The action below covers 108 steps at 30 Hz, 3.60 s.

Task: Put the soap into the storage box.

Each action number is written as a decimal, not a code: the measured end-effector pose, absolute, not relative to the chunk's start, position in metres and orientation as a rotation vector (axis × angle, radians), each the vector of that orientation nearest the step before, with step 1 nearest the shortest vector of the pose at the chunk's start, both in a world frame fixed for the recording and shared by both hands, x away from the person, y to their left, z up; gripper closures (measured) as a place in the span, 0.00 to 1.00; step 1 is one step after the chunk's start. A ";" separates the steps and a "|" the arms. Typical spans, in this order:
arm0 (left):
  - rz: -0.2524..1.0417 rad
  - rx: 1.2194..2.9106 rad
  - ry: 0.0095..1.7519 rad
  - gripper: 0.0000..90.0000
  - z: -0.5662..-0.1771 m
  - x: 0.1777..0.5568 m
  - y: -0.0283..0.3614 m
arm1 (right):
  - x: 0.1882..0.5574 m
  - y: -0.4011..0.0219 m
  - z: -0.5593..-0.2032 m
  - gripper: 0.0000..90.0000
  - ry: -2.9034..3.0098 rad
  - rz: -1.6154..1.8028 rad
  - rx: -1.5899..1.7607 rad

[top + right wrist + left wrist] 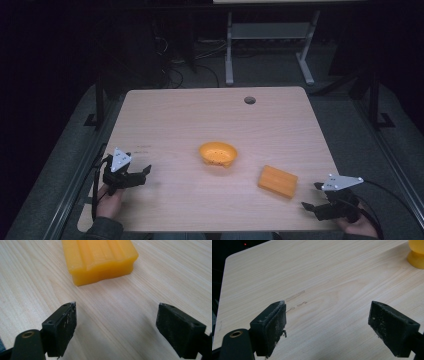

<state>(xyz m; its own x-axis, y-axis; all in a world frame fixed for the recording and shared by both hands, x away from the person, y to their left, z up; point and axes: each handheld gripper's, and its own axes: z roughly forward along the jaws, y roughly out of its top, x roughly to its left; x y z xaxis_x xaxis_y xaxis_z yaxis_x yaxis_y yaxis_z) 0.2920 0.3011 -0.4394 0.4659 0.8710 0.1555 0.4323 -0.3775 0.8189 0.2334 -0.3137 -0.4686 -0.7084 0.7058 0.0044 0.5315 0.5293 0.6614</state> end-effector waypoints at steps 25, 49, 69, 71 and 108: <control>0.780 1.978 1.085 0.16 -0.437 0.290 0.305 | 0.239 -0.305 -0.451 0.18 2.521 0.945 0.969; 0.793 1.968 1.090 0.16 -0.436 0.290 0.308 | 0.257 -0.284 -0.433 0.16 2.621 0.882 0.904; 0.791 1.955 1.093 0.16 -0.436 0.290 0.309 | 0.278 -0.254 -0.420 0.16 2.717 0.811 0.790; 0.790 1.953 1.093 0.16 -0.436 0.290 0.309 | 0.280 -0.250 -0.418 0.16 2.726 0.805 0.777; 0.786 1.953 1.092 0.16 -0.435 0.290 0.310 | 0.320 -0.207 -0.445 0.16 2.906 0.570 0.673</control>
